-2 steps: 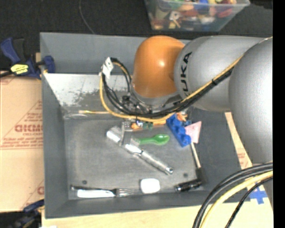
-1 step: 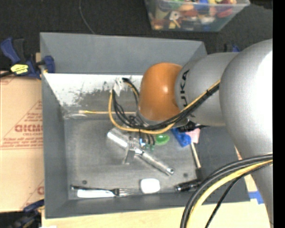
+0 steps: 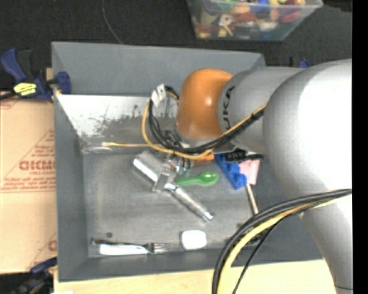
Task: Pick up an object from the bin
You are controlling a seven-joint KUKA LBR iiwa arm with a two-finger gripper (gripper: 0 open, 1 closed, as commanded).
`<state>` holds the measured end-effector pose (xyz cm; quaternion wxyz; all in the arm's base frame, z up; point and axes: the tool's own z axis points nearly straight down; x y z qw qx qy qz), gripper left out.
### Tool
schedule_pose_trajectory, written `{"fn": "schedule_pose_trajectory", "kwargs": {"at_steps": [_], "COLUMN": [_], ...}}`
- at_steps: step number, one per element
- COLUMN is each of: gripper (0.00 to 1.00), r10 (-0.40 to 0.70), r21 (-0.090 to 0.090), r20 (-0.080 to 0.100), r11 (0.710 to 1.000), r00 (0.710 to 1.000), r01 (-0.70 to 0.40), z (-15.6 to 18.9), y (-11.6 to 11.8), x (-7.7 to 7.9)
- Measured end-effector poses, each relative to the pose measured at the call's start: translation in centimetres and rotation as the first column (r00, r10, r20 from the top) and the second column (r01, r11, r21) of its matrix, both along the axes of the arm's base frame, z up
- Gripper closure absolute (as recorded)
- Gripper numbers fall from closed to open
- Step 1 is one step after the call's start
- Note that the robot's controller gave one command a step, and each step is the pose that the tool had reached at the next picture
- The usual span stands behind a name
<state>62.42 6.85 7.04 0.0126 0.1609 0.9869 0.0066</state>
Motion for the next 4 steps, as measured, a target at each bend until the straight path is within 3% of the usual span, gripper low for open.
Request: {"fn": "schedule_pose_trajectory", "kwargs": {"at_steps": [1,2,4], "gripper": [1.00,1.00,1.00], "r10": [-0.022,-0.023,-0.022], "r21": [-0.004,-0.004,-0.003], "r20": [-0.022,-0.022,-0.026], "r11": [1.000,1.000,1.000], "r00": [1.000,1.000,0.999], "r01": [0.021,0.023,0.022], "z": [0.1,0.1,7.3], "y": [-0.7,-0.7,-0.8], "x": [-6.7,-6.7,-6.8]}}
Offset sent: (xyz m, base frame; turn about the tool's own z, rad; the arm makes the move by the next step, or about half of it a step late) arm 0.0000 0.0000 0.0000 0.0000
